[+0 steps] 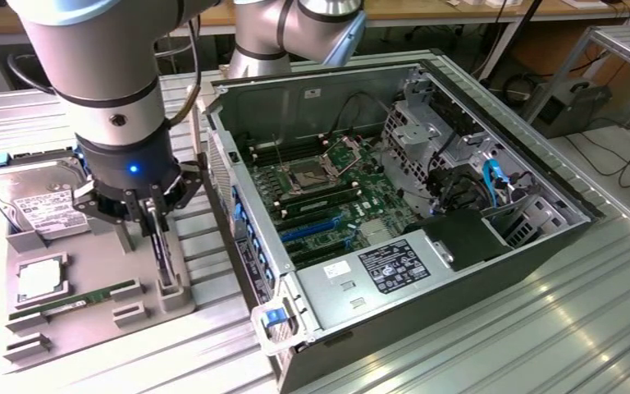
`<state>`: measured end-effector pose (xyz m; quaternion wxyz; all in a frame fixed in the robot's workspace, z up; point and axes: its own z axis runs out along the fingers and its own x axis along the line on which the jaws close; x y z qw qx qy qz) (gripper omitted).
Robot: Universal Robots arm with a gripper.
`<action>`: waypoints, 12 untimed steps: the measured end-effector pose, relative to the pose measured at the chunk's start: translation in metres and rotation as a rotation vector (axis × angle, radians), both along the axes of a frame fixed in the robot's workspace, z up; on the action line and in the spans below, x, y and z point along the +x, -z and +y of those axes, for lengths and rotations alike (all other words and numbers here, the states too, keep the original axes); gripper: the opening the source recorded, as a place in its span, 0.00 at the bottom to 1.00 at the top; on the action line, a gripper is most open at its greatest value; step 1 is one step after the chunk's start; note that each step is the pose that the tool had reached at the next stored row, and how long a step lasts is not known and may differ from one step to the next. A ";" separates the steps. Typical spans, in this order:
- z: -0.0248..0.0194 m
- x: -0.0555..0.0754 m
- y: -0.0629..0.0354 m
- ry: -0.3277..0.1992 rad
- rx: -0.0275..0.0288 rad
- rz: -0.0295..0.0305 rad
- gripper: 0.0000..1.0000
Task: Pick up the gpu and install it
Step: 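Pick up the gpu and move the gpu toward the slot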
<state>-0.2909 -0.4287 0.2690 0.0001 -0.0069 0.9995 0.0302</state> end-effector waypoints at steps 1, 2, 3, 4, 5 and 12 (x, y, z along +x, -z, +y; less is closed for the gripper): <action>0.0000 0.000 -0.0041 0.000 0.0000 0.0001 0.26; 0.0000 0.000 -0.0068 0.000 -0.0001 0.0002 0.26; 0.0000 0.000 -0.0101 0.000 0.0000 0.0001 0.26; 0.0000 0.000 -0.0137 0.000 0.0001 0.0000 0.26; 0.0000 0.000 -0.0172 0.000 -0.0001 0.0001 0.26; 0.0000 0.001 -0.0631 0.000 0.0000 0.0000 0.26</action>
